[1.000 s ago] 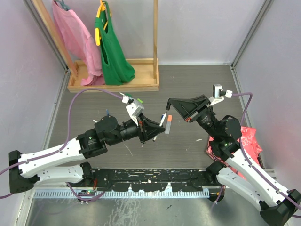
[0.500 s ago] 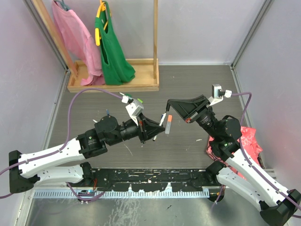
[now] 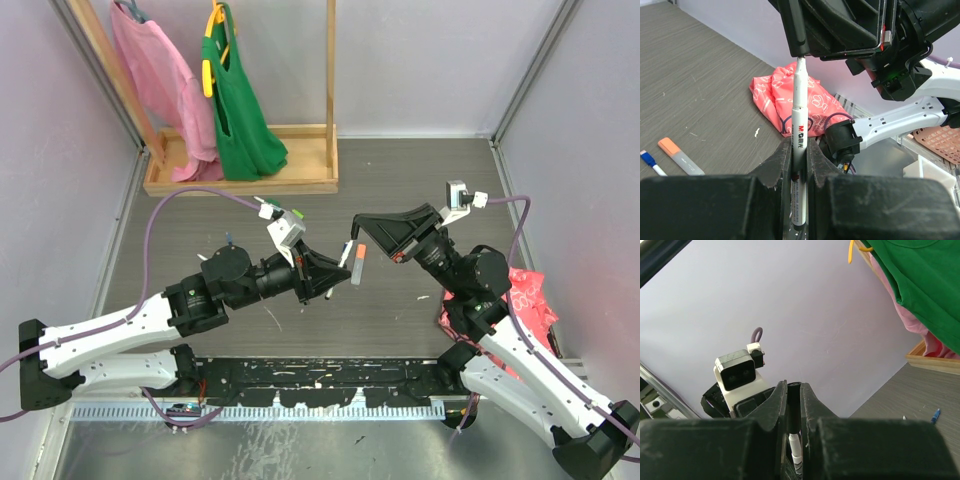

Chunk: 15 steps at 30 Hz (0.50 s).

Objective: Insert the pens into the pen caps
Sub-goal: Insert the pen cap onto the pen.

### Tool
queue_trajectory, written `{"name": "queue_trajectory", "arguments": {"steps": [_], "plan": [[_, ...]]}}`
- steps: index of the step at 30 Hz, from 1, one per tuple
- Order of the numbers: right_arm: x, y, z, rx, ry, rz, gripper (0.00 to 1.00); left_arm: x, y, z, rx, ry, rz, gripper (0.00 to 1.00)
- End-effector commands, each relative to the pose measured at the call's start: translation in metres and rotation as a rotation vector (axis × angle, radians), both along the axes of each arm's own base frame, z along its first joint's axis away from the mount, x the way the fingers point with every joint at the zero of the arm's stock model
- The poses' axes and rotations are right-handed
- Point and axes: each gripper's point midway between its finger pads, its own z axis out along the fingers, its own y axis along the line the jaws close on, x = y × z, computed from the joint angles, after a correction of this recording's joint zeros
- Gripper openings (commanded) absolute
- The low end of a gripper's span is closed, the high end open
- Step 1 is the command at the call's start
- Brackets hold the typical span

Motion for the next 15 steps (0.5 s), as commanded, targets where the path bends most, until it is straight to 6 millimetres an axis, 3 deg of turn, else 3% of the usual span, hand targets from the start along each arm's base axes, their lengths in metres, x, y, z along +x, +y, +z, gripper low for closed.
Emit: {"name": "queue_trajectory", "arguments": {"steps": [1,9,15], "plan": [[-0.0069,-0.0027,0.0126,0.029,-0.037,0.014,0.00,0.0012,0.0045,0.0409,-0.111,-0.059,0.017,0.00],[-0.0076,-0.0023,0.0212,0.033,-0.052,0.017,0.00,0.0020,0.0061,0.0409,-0.110,-0.060,0.025,0.00],[-0.0076,-0.0013,0.0158,0.029,-0.044,0.022,0.00,0.0038,0.0055,0.0419,-0.112,-0.062,0.033,0.00]]}}
